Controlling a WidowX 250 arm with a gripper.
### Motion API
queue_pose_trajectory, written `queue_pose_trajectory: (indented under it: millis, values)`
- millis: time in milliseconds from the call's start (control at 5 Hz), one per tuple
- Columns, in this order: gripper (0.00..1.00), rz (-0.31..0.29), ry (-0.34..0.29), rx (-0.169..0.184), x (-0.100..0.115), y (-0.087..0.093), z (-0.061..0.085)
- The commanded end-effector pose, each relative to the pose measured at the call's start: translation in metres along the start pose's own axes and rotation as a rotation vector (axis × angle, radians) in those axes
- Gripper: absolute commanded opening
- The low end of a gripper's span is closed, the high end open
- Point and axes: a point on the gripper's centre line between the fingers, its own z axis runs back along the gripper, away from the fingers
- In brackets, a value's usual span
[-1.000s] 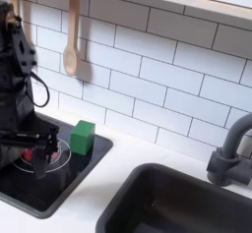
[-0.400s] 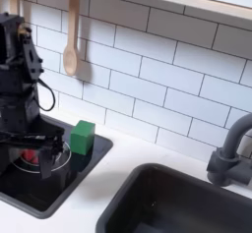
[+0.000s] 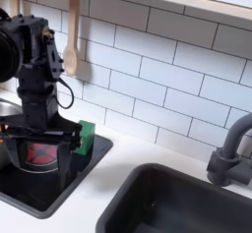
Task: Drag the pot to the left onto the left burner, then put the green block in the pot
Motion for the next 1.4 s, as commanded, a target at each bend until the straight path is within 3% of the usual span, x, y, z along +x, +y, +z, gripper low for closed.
queue_pose_trajectory:
  millis: [0,400,600,1200]
  values:
    - [1.00,0.002,-0.013,-0.001,0.014,-0.002,-0.001]
    - [1.00,0.034,-0.037,-0.001,0.021,-0.007,0.004]
    - [1.00,0.025,-0.031,-0.001,0.027,-0.014,0.000]
    - [1.00,0.064,-0.020,0.026,0.050,-0.011,-0.011]
